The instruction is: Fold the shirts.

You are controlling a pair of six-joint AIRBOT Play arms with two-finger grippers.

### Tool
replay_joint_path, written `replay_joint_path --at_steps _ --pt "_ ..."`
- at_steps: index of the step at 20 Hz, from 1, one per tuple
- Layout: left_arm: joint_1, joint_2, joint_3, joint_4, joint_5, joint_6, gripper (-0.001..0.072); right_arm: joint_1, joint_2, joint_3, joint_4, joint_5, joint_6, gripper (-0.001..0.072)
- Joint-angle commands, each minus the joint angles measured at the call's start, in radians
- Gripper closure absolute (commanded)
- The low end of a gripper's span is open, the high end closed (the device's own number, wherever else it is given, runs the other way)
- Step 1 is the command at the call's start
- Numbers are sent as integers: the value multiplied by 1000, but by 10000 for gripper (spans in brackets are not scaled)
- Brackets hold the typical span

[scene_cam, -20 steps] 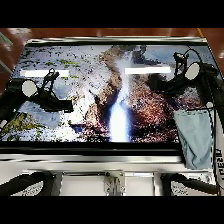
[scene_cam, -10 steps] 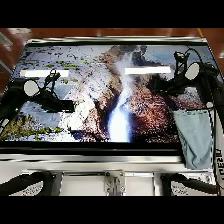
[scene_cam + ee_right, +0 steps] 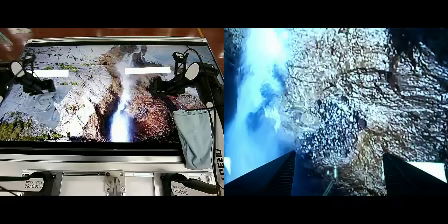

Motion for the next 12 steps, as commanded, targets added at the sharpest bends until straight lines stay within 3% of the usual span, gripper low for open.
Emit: replay_joint_path --at_steps 1,11,12 --pt "143 -174 164 11 -90 -29 -2 1 0 0 3 20 -7 39" --pt "177 -404 172 11 -13 -30 21 1 0 0 12 51 -7 39" --pt "177 -410 172 11 -8 -36 270 1 0 0 11 58 -7 39"
